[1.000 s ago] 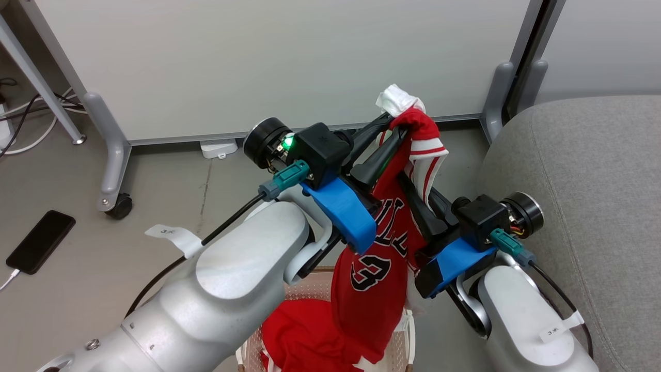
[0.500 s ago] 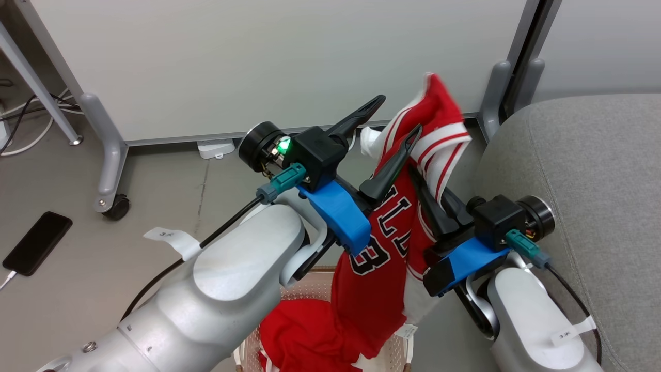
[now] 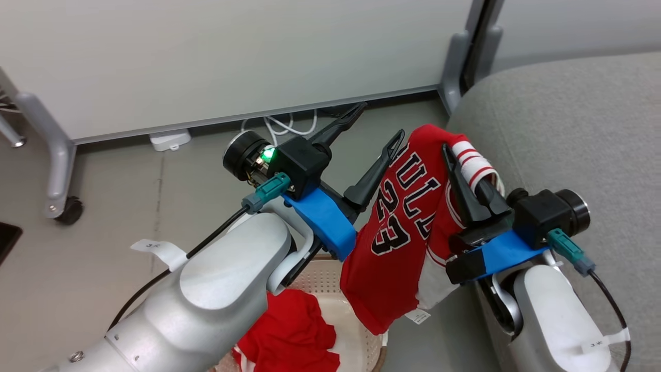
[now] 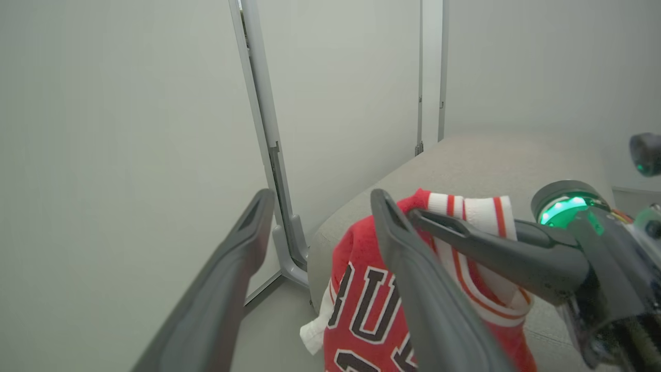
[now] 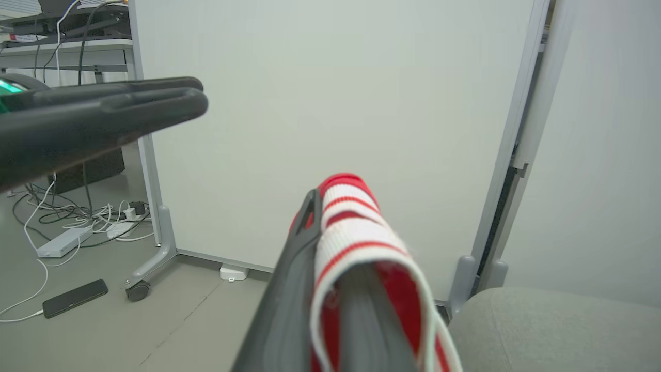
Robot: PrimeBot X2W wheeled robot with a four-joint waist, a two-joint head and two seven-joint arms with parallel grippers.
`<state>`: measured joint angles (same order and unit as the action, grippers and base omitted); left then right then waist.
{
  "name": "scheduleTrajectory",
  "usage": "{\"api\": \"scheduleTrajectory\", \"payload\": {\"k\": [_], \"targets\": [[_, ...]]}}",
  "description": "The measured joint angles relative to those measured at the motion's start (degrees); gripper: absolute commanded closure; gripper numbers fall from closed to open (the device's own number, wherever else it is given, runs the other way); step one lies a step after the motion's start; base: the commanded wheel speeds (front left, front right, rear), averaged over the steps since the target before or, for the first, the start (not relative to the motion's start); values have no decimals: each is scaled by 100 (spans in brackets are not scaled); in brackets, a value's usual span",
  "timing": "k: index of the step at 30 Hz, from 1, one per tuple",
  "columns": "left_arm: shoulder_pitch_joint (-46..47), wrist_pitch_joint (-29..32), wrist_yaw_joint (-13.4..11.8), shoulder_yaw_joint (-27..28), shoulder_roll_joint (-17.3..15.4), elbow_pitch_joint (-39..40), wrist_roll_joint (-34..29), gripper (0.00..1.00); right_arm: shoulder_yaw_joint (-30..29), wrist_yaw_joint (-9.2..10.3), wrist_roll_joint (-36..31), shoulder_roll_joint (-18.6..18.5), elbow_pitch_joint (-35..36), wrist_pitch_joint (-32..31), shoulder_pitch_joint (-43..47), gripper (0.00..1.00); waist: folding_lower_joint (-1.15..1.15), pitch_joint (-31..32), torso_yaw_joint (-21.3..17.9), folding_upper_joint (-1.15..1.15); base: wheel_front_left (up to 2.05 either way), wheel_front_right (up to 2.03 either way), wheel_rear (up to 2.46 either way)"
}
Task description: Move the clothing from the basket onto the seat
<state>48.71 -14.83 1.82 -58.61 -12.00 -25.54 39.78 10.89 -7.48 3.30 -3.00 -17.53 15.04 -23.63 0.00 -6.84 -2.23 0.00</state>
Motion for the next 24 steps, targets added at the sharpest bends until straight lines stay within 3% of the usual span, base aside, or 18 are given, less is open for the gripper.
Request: {"api": "scheduleTrajectory", "payload": {"k": [24], "targets": [[-109, -16, 74, -134, 175, 146, -303, 0, -779, 0, -63, 2, 783, 0, 761, 100, 0, -433, -1444, 0, 0, 0, 0]]}}
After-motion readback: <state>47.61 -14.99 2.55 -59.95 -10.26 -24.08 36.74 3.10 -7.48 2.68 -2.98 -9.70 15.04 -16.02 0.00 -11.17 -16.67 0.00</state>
